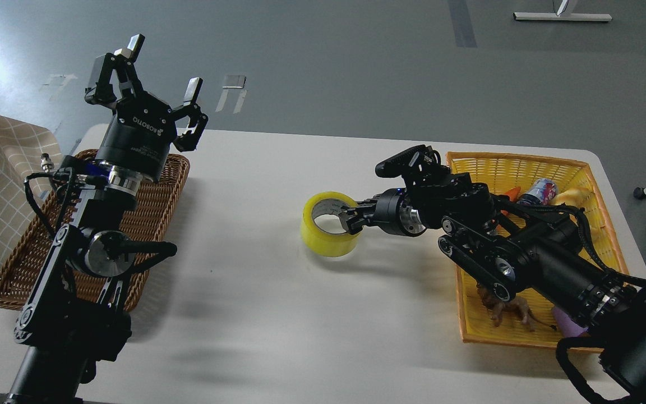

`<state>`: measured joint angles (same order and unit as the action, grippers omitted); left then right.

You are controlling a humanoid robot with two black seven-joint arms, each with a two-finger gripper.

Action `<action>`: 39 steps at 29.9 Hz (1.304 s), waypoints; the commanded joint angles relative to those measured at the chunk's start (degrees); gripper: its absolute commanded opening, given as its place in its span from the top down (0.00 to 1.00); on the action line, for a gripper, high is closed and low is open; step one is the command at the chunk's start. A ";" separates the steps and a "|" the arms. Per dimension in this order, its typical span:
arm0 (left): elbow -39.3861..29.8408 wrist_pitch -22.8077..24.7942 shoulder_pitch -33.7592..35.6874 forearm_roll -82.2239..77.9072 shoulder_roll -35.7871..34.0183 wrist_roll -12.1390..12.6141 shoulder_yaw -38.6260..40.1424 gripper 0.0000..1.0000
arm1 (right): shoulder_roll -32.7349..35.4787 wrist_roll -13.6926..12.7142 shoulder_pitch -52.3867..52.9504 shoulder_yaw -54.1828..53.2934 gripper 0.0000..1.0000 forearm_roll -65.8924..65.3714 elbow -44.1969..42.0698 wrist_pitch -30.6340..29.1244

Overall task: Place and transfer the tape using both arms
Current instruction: 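Carry the tape toward the table center and lower it down, then release the tape on the table and raise the right gripper away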

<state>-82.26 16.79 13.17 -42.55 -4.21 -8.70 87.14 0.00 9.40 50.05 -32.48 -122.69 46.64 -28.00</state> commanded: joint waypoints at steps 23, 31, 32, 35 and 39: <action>-0.18 0.17 -0.07 0.19 -0.54 0.00 0.92 0.01 | 0.00 -0.09 -1.89 -7.32 0.00 2.45 4.42 14.38; -0.26 0.09 0.19 0.19 -4.22 2.54 -0.31 0.01 | 0.00 0.70 -6.01 -15.23 0.00 10.93 20.12 15.79; -0.53 0.17 0.63 0.10 -4.58 4.38 -0.40 0.01 | 0.00 0.70 -6.54 -16.20 0.00 17.59 23.02 15.61; -1.84 0.70 1.42 0.19 -5.45 7.81 -0.40 0.01 | 4.89 0.79 -6.81 -18.13 0.00 34.88 29.09 14.21; -2.02 1.93 1.95 0.19 -5.81 8.09 -0.40 0.01 | 12.12 0.79 -7.24 -20.16 0.00 56.22 35.17 13.32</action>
<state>-84.13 17.83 14.77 -42.39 -9.93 -1.04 86.75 7.52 10.19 43.12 -50.91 -81.27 77.60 -14.19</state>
